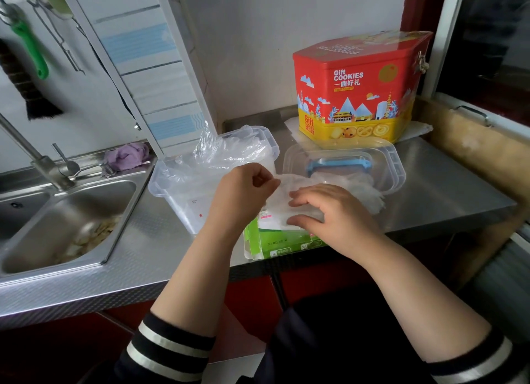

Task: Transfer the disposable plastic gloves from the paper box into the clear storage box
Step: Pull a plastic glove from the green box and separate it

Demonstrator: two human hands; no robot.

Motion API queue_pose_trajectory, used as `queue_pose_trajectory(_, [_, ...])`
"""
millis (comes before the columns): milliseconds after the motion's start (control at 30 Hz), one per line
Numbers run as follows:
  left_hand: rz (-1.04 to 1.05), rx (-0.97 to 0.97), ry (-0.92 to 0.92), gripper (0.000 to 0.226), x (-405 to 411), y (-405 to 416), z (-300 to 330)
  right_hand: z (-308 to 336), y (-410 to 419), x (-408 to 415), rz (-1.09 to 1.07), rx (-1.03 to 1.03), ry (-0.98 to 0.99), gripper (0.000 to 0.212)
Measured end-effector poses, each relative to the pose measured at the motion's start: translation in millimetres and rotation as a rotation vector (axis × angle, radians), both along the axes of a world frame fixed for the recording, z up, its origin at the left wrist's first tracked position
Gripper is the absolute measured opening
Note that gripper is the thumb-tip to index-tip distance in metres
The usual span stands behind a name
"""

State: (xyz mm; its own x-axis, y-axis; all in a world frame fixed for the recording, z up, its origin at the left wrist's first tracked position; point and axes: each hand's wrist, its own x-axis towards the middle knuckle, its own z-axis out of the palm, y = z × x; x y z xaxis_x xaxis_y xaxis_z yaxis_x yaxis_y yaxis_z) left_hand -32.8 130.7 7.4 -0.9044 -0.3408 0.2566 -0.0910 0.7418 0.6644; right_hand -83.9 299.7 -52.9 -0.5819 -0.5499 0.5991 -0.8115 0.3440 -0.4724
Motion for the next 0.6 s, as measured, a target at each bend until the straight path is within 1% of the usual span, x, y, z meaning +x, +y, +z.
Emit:
queue_pose_trajectory(67, [-0.004, -0.076, 0.066, 0.016, 2, 2, 1, -1, 1, 0, -0.029, 0.006, 0.035, 0.045])
queue_pose_trajectory(133, [-0.017, -0.089, 0.137, 0.009, 2, 5, 5, -4, 1, -1, -0.056, 0.004, 0.079, 0.046])
queue_pose_trajectory(167, [-0.037, -0.085, 0.155, 0.009, 1, 7, 8, -5, 0, -2, -0.066, 0.011, 0.096, 0.046])
queue_pose_trajectory(300, [-0.135, -0.071, 0.182, 0.023, -5, 7, 21, -13, -3, -6, -0.115, 0.015, 0.174, 0.037])
queue_pose_trajectory(433, [-0.111, -0.063, 0.212, 0.028, -16, -2, 38, -19, -2, -10, -0.149, 0.016, 0.201, 0.033])
queue_pose_trajectory(533, [-0.051, -0.055, 0.218, 0.02, -26, -13, 50, -20, -2, -11, -0.163, 0.034, 0.187, 0.033])
queue_pose_trajectory(600, [-0.033, 0.048, 0.215, 0.01, -33, -22, 58, -18, -2, -13, -0.171, 0.037, 0.188, 0.033])
